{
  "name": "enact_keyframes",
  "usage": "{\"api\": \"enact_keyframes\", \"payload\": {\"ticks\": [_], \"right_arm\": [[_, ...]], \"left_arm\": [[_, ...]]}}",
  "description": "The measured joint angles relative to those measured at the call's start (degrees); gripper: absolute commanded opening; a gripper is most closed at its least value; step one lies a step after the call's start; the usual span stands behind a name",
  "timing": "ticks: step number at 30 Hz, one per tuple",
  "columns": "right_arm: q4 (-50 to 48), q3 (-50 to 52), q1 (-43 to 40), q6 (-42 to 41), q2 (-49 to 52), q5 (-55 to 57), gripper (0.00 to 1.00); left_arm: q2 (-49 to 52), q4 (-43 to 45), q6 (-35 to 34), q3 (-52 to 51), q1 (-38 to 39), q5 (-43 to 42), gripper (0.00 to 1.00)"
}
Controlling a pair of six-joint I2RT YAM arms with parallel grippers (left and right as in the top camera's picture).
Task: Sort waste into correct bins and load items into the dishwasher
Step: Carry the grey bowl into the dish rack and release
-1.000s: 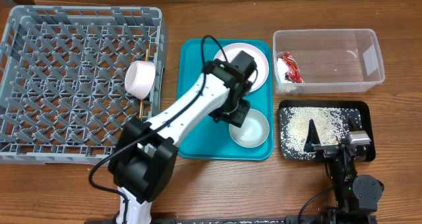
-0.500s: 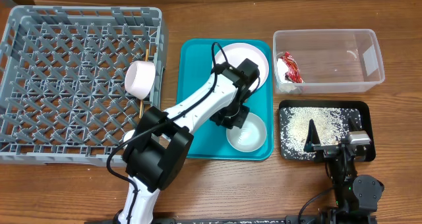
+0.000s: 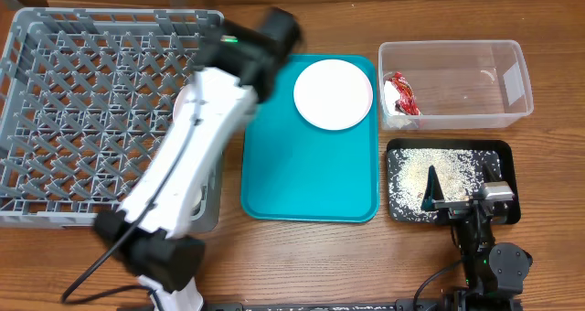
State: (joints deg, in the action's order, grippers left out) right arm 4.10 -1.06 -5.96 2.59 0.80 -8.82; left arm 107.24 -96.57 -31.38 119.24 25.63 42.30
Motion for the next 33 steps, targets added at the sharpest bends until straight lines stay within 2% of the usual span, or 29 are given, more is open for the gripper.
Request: {"api": "enact_keyframes", "payload": {"ticks": [6,14,19,23,28,33], "right_arm": [[-0.04,0.0,0.0,0.02,0.0,0.0,1.0],[-0.02,0.0,0.0,0.0,0.0,0.02,1.0],[-0.04,0.0,-0.02,0.02,0.0,0.0,1.0],[0.0,0.0,-0.02,0.02,0.0,0.0,1.0],[-0.02,0.0,0.0,0.0,0.0,0.0,1.0],[-0.04,0.0,0.0,0.02,0.0,0.0,1.0]], "left_arm": [[-1.25,-0.07,-4.07,-1.86,-8.87,12.81,0.04],[-1.18,0.31,-16.33,-16.63,-13.18,28.52,0.04],[-0.68,9.79,-21.88,-24.98,-13.42,36.0,0.04],[0.98,16.98,-22.21,-28.7,-14.49,39.08,0.04],[3.96,26.36,-18.43,-29.88,-17.14,39.74,0.04],[6.16,29.16,-14.64,-29.92,-17.73,37.94,0.04]]}}
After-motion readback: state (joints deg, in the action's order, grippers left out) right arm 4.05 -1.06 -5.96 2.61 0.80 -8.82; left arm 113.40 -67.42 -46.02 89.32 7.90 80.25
